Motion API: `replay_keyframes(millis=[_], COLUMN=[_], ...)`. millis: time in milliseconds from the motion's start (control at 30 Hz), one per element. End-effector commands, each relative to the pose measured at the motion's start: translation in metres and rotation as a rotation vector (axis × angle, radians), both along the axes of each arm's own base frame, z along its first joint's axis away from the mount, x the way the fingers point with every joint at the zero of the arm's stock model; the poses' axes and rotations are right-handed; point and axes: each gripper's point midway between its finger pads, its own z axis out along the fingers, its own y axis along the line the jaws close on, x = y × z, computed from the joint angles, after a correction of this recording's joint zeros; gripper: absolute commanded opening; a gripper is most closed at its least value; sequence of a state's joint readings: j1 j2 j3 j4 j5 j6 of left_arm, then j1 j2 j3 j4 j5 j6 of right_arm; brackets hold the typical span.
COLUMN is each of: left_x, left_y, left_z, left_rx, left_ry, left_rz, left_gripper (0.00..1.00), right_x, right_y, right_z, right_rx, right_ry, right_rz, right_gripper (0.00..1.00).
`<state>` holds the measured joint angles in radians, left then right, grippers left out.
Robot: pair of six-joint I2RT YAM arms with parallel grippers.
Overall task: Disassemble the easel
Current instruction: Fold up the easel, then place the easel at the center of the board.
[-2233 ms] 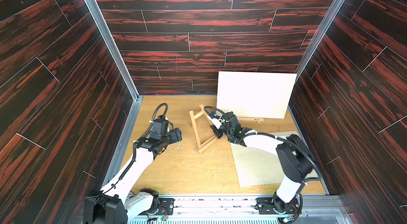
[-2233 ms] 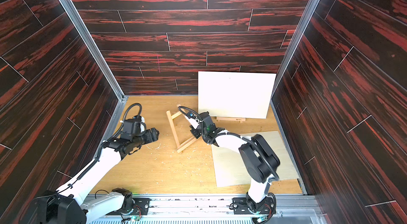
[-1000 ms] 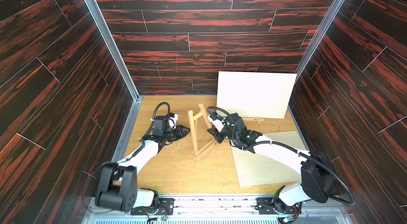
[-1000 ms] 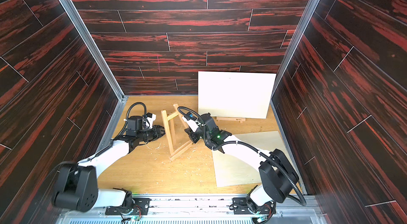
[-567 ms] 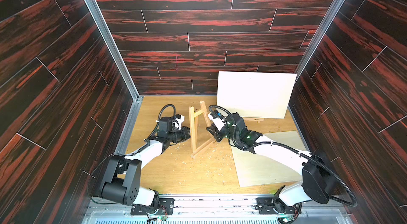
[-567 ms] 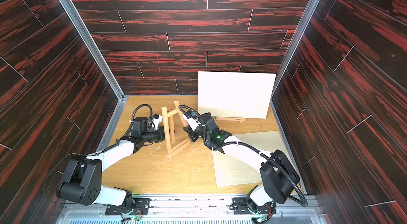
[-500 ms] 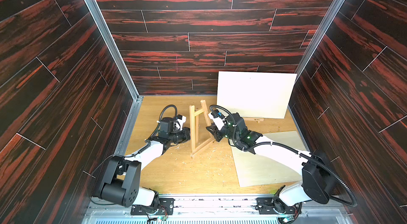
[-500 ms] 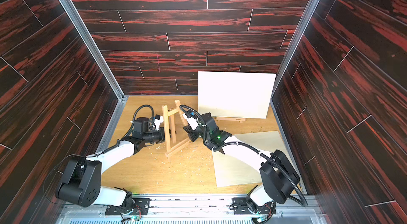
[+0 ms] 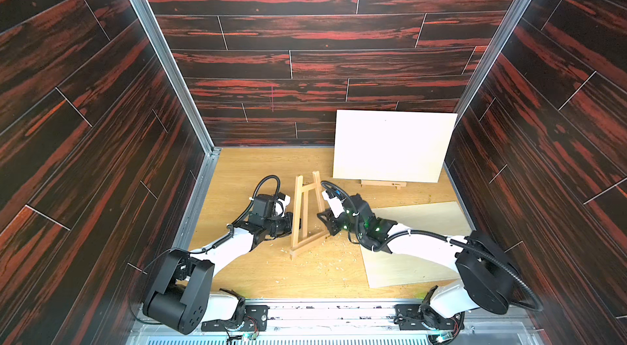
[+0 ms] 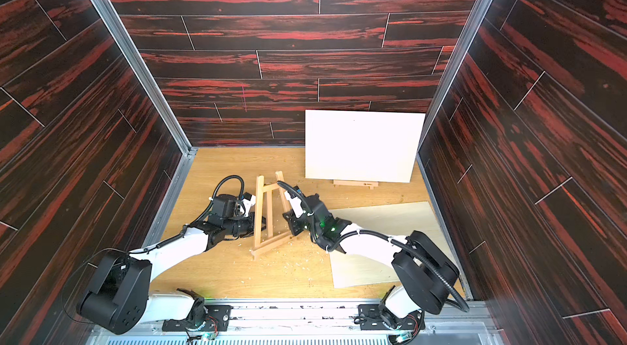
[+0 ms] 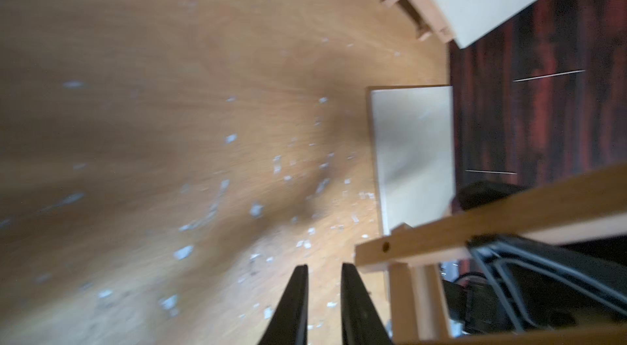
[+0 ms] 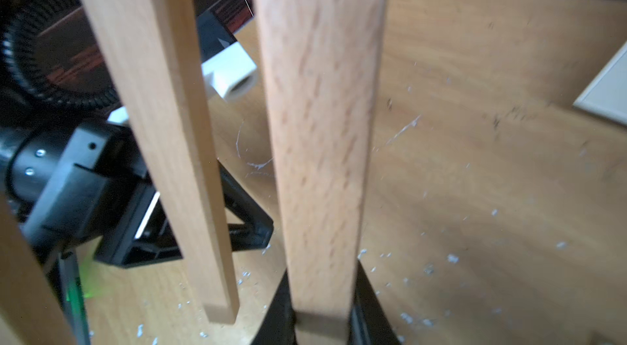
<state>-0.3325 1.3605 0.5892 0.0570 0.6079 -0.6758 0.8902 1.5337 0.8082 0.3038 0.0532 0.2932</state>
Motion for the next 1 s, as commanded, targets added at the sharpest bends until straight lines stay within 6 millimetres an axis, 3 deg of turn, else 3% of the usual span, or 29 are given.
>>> replay_keyframes(millis=[0,167,500,667,967], left_x=[-0.015,-0.019,-0.023,-0.029,-0.037], left_y=[0.016,0.023,0.042,0.07,0.13], left_z=[-0.035,-0.059,-0.069,-0.07,-0.05], left_rx=[0.119,0.164,0.279,0.41,0.608], left_ry=[0.091,0.146,0.173,0.182,0.171], left_rz=[0.023,0.043,0.084,0.163,0.36], left_gripper=[0.21,0.21,0.26,0.35,0.47], right_x=[0.005,0.003,0.003,0.006,0.008], right_y=[0.014,0.019,0.017,0.017,0.024], right_z=[-0.002,-0.031,-0.071,-0.076,-0.084], right_rx=[0.108,0.098,0.016,-0.026,-0.095], right_ry=[0.047,0.111,0.209,0.233,0.301], right_rz=[-0.058,-0.077,-0.117,-0.138,-0.152], right_gripper=[0.1,0.09,0.09,0.09,0.09])
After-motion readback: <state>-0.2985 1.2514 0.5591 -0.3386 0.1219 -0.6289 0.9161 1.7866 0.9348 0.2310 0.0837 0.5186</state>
